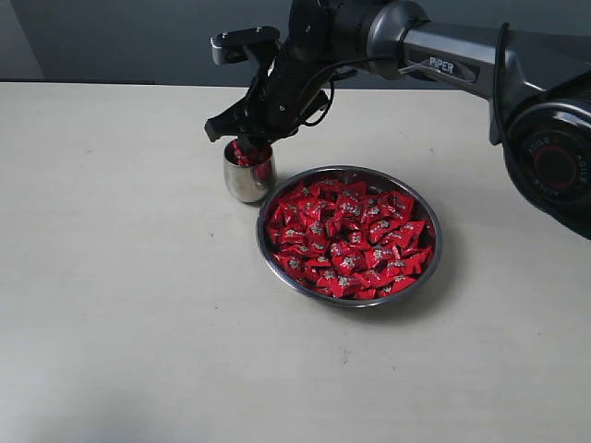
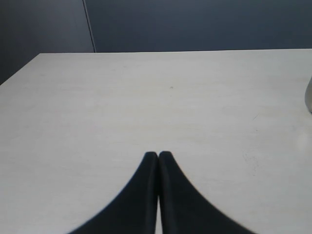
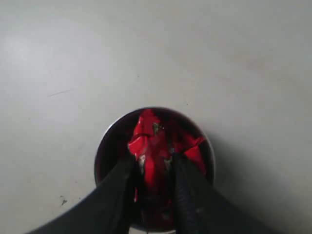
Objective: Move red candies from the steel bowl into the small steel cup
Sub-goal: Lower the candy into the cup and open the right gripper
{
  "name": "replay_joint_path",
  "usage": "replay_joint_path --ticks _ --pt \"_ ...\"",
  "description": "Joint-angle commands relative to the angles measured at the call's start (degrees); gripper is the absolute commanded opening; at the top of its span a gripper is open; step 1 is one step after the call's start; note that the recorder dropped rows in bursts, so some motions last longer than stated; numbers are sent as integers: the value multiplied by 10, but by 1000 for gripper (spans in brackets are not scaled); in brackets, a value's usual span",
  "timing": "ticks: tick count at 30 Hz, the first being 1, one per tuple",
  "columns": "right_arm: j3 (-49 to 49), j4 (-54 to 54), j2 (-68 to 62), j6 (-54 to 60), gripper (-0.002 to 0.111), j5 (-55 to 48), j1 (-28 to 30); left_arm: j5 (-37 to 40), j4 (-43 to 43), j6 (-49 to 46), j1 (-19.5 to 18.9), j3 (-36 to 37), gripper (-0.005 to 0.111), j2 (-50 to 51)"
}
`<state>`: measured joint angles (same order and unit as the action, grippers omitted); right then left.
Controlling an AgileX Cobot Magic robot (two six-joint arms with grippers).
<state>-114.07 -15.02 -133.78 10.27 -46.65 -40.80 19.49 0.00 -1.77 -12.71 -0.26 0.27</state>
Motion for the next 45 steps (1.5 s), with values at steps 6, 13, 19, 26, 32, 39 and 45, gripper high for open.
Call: replay_joint_path --ticks 6,13,19,26,32,39,45 --pt "-5 11 -8 2 26 20 -15 -6 -3 1 3 3 0 -3" --pt "-5 29 -8 2 26 20 -15 -6 -3 1 3 3 0 -3" --pt "-5 31 -8 2 26 21 -15 -6 -3 1 3 3 0 -3" --pt "-5 27 -8 2 38 21 -15 -6 -3 1 3 3 0 -3" --pt "-5 27 -8 2 43 23 -15 -6 -3 1 3 3 0 -3" --pt "-5 30 6 2 43 28 -15 -6 -3 1 3 3 0 -3" --pt "-5 32 12 2 43 26 -15 -6 -3 1 3 3 0 -3"
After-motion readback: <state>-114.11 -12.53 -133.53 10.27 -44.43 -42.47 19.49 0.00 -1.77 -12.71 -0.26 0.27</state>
